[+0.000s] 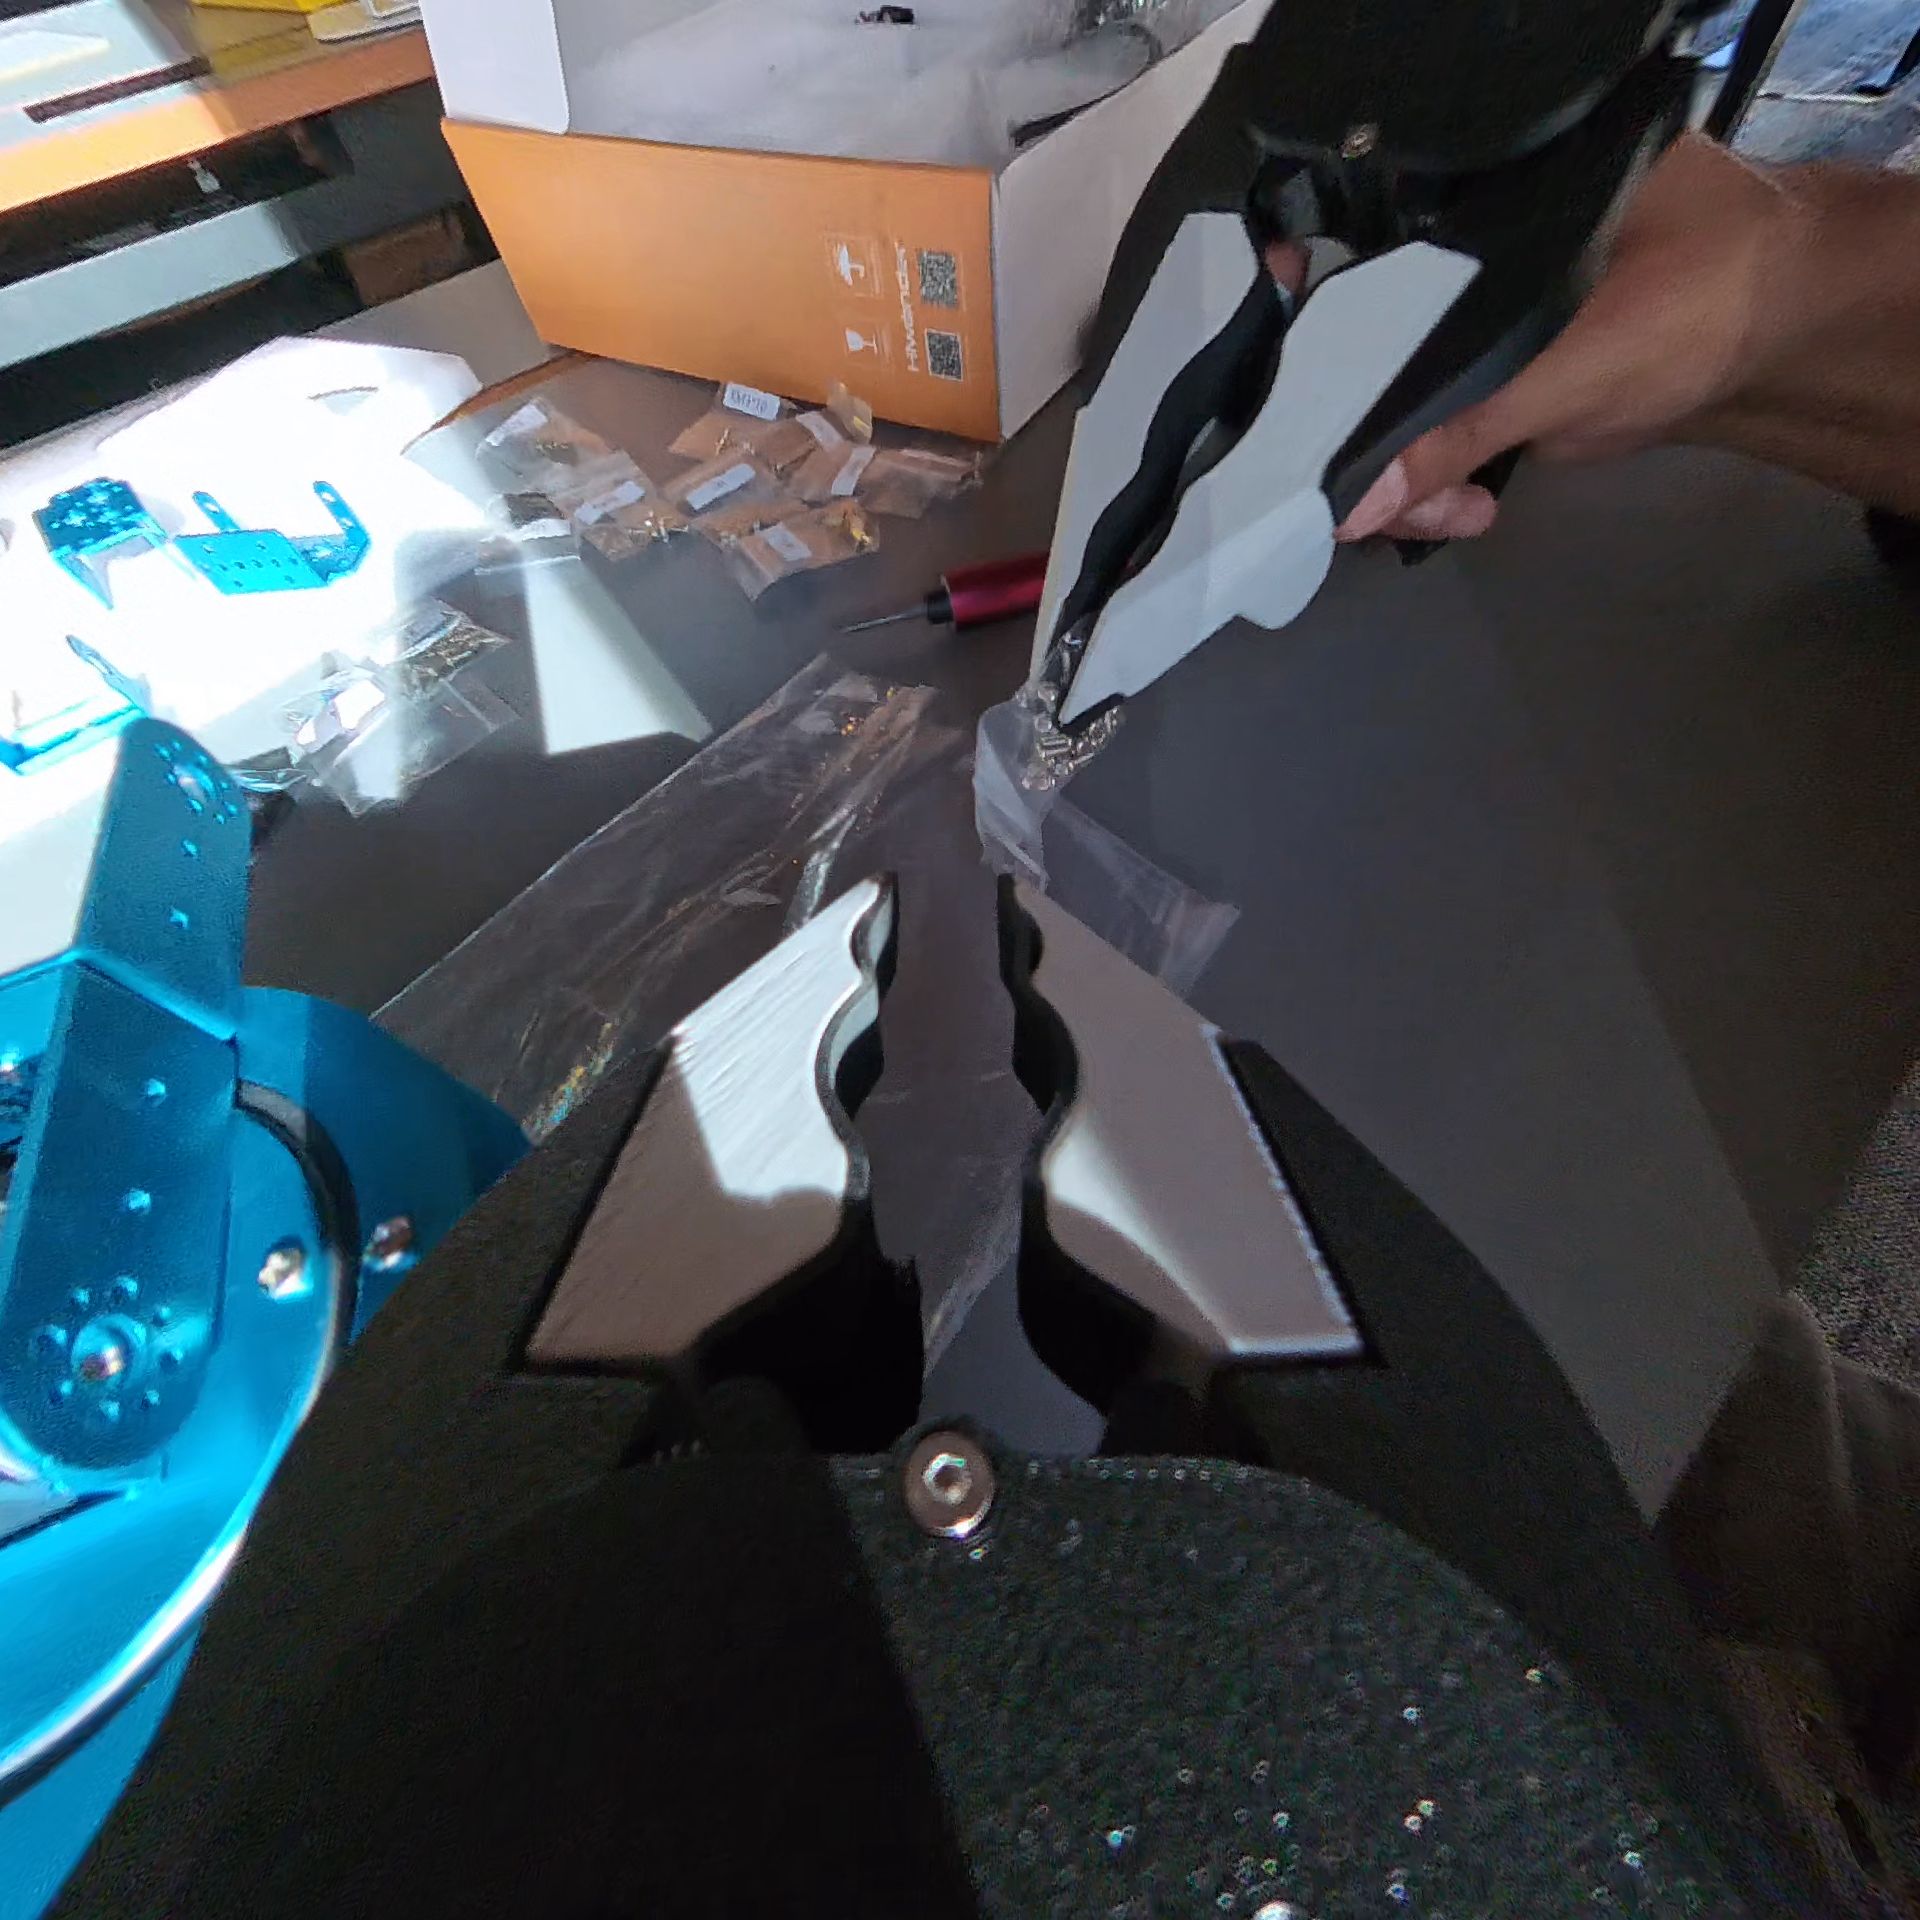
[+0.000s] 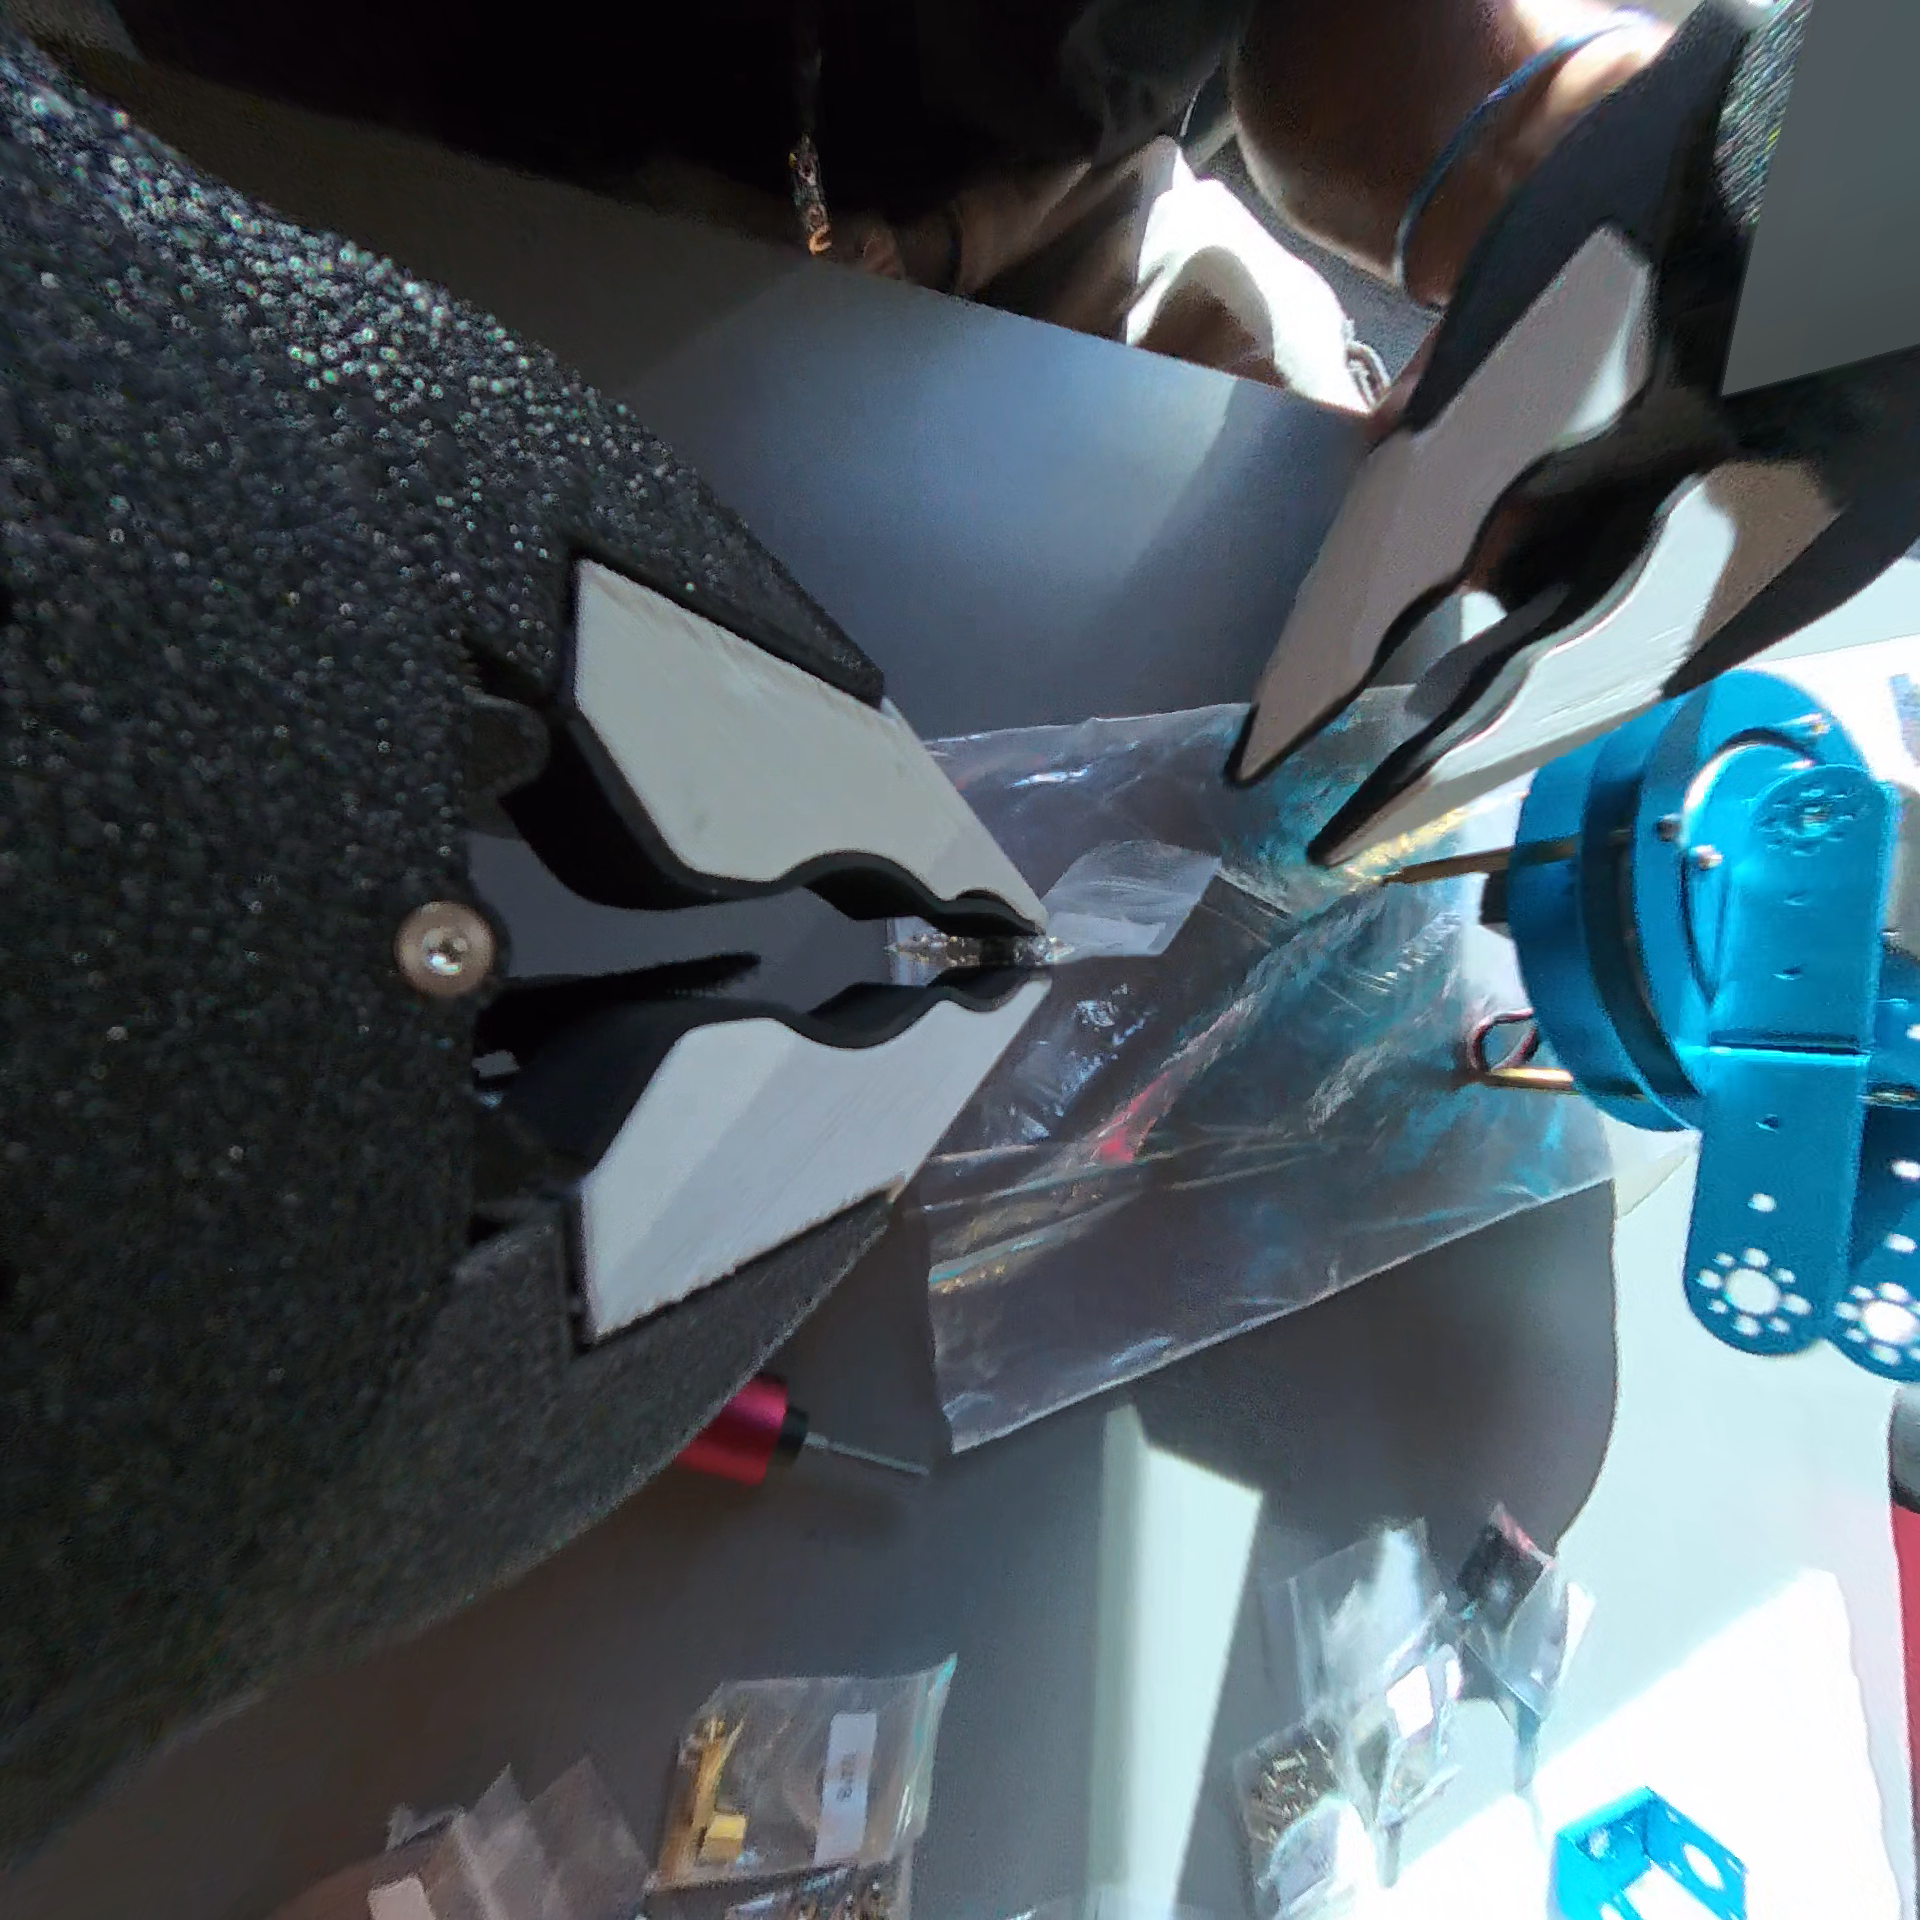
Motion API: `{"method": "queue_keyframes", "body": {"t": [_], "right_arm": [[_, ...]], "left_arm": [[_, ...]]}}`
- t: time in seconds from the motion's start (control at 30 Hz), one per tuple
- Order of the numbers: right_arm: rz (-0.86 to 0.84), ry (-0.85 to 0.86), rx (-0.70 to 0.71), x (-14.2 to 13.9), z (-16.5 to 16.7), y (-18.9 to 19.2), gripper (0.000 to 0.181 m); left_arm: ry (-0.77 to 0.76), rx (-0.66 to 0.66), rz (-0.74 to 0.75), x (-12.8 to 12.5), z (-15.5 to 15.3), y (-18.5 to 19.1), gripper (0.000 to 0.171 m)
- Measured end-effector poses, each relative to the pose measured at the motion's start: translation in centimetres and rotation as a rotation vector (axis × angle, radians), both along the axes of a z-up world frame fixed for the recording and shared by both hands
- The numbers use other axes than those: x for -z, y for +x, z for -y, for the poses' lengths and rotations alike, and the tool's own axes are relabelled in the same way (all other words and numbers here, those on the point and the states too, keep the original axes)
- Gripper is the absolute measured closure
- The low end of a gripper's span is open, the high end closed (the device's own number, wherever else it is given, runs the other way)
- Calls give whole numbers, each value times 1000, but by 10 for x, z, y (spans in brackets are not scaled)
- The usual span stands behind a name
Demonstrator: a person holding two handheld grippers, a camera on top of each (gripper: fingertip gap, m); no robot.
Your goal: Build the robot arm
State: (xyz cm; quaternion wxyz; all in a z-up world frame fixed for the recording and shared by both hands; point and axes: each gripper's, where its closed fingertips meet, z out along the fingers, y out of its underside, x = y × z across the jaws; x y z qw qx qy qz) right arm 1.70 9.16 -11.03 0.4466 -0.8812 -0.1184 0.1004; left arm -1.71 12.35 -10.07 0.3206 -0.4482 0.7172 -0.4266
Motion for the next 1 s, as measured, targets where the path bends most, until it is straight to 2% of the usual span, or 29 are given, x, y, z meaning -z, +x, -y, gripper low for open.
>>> {"method": "queue_keyframes", "body": {"t": [0.1, 0.27, 0.5, 0.67, 0.73, 0.77, 0.87, 0.93, 1.0], "right_arm": [[158, 5, -35, 10, 0, 0, 178], [38, 6, -48, 7, 1, -5, 178], [-222, 80, -121, -17, 6, -16, 178], [-304, 107, -161, -26, 7, -25, 178], [-307, 105, -176, -26, 8, -28, 178], [-321, 107, -195, -28, 9, -32, 178], [-371, 112, -228, -32, 13, -35, 178], [-438, 153, -265, -43, 17, -36, 178], [-496, 187, -278, -50, 17, -38, 178]], "left_arm": [[9, -29, -44, 8, -1, 13, 154], [10, 7, -61, 14, -3, 6, 154], [-114, 202, 23, -5, 16, -9, 154], [-154, 246, 27, -10, 24, -7, 154], [-165, 263, 30, -10, 28, -6, 157], [-172, 266, 32, -11, 29, -5, 167], [-246, 331, 28, -18, 34, -10, 171], [-369, 416, 45, -33, 40, -19, 171], [-425, 444, 36, -39, 40, -21, 171]]}}
